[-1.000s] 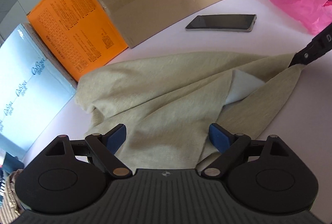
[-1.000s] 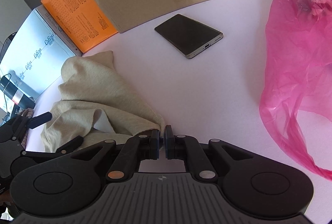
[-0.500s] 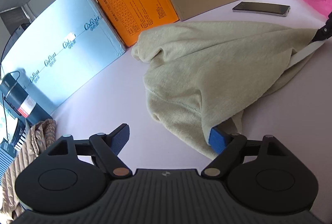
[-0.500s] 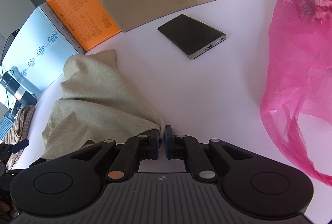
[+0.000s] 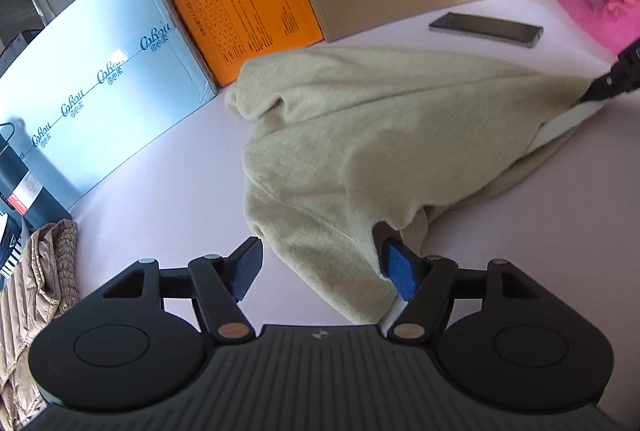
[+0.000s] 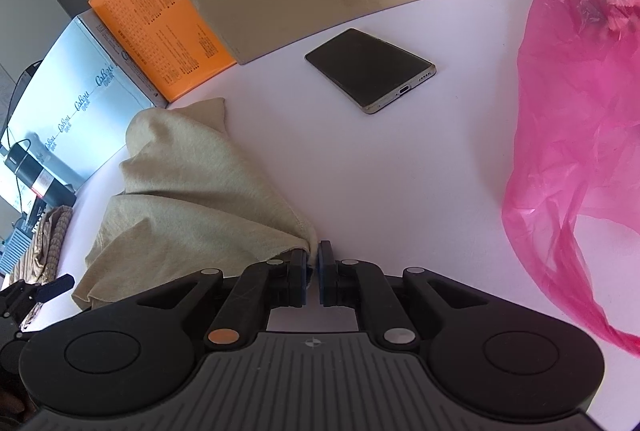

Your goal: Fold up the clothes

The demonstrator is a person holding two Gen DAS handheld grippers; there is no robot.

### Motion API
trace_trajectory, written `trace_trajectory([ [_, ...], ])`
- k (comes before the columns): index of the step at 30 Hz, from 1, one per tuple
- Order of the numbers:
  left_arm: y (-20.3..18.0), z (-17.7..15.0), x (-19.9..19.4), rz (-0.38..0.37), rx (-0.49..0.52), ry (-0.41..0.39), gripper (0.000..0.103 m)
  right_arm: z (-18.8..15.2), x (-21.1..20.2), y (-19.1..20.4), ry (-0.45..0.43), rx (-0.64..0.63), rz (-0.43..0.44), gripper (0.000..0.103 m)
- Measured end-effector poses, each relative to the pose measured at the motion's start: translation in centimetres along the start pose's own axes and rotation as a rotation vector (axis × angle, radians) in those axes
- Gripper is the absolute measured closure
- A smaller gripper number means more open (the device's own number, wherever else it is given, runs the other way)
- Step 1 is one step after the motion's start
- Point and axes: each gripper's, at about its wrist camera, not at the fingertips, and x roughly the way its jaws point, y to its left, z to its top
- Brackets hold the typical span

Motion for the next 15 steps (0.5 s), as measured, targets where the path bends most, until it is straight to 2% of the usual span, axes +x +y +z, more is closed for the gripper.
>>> trace_trajectory([
  [2,0.0,0.0,0.1,0.009,-0.007,0.002,0.039,0.0,0.0,0.0,-0.002,-0.001,0.003,0.098],
  [5,0.3,-0.2,0.1,0.074,-0.008,0.019,0.037,0.0,-0.1,-0.1,-0.003,-0.002,0.008,0.098],
  [8,1.5,-0.5,-0.3,0.108,-0.050,0.024,0.039,0.1,0.0,-0.2,-0.002,-0.007,0.014,0.098],
  [11,2.8,-0.8,-0.8,0.091,-0.122,0.016,0.069,0.1,0.0,0.0,-0.002,-0.020,0.012,0.098],
  [12,3.1,-0.7,-0.8,0.079,-0.133,0.015,0.091,0.1,0.0,0.1,-0.002,-0.027,0.009,0.098],
  [13,3.3,-0.7,-0.9,0.066,-0.140,0.016,0.101,0.1,0.0,0.3,-0.001,-0.042,0.004,0.098],
  [15,3.6,-0.5,-1.0,0.039,-0.153,0.018,0.101,0.2,0.0,0.9,0.005,-0.092,-0.004,0.098],
])
